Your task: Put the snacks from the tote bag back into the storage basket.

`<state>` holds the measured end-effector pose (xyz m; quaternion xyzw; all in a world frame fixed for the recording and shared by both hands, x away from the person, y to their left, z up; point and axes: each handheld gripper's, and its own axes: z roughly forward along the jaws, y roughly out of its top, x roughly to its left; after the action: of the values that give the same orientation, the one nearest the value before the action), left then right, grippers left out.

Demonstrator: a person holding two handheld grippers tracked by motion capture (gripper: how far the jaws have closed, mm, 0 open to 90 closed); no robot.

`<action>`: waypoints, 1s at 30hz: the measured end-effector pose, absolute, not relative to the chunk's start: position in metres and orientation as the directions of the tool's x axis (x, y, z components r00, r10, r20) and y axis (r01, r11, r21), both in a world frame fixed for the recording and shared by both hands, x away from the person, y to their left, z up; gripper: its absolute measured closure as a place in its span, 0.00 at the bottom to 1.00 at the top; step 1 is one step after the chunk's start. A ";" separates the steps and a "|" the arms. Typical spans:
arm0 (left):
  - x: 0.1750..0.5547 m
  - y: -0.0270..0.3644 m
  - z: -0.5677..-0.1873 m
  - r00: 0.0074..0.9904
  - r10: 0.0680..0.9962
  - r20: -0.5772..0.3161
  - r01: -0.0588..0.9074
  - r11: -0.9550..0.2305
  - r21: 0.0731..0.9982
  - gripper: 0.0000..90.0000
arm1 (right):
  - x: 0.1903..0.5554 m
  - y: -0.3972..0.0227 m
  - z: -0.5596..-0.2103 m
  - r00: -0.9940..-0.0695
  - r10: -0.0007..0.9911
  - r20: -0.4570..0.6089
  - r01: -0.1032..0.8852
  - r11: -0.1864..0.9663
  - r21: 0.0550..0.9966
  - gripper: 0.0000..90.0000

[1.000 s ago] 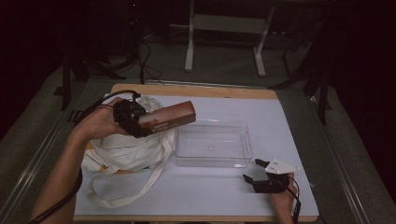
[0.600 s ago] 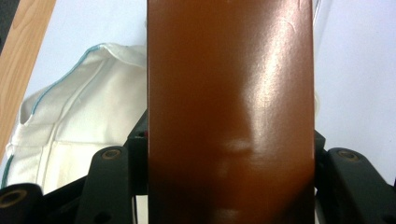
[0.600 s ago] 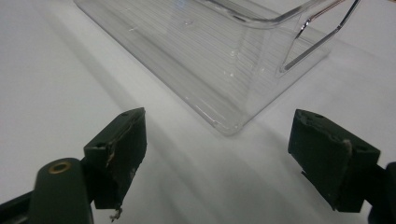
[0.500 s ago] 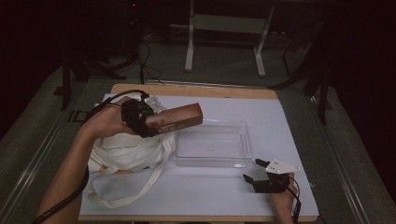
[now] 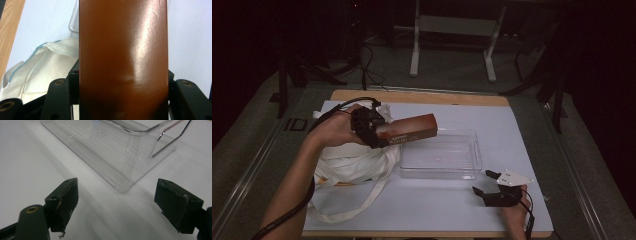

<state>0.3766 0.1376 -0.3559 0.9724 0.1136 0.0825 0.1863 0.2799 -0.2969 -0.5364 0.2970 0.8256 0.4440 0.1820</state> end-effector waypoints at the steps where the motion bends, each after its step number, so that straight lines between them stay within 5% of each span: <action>1: 0.377 0.136 -0.356 0.961 0.249 0.119 0.188 -0.906 0.379 0.49 | 0.280 -0.297 -0.536 -0.757 0.652 -0.036 0.329 0.428 0.842 0.21; 30: 0.380 0.105 -0.364 0.978 0.183 0.101 0.134 -0.920 0.367 0.49 | 0.280 -0.297 -0.536 -0.759 0.651 -0.036 0.328 0.428 0.842 0.21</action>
<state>0.3799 0.1049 -0.3640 0.9776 0.0812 0.0669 0.1824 0.2803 -0.2973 -0.5364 0.2963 0.8254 0.4450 0.1813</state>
